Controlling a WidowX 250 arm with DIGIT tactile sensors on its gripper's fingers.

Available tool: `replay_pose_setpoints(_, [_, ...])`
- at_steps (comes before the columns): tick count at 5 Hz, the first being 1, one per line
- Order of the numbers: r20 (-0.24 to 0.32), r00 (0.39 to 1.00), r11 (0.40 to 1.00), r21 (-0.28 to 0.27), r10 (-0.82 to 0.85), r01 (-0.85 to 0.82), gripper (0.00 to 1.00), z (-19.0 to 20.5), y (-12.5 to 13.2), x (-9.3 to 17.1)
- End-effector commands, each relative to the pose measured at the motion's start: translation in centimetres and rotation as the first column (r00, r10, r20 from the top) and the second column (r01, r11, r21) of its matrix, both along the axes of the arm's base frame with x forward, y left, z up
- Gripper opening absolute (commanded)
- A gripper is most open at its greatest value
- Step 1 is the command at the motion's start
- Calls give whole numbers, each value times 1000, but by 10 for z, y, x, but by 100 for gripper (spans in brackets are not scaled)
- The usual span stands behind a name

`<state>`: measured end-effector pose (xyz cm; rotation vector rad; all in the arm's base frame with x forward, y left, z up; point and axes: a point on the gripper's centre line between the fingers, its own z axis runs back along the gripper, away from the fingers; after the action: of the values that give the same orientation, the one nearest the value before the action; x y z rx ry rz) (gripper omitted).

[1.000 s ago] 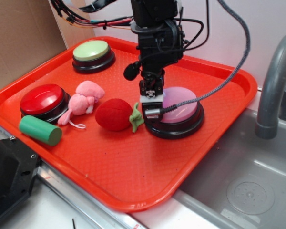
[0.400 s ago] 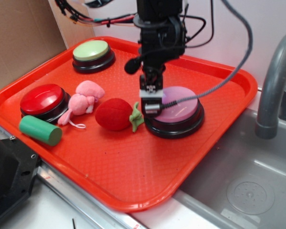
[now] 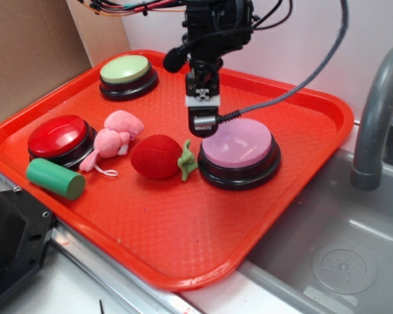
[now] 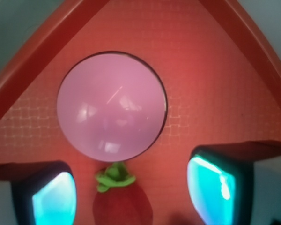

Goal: Push the pink button.

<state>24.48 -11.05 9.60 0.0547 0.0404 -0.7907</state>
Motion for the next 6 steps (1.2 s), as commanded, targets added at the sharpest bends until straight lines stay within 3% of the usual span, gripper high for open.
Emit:
replay_pose_setpoints(1, [103,995,999,-41,8,-4,100,37,-13,-8])
replay_pose_setpoints(4, [147,987,998,-45,58,-52,100,63,-4,-18])
replay_pose_setpoints(6, [138,984,993,-70,108,-99,100,71,1,-24])
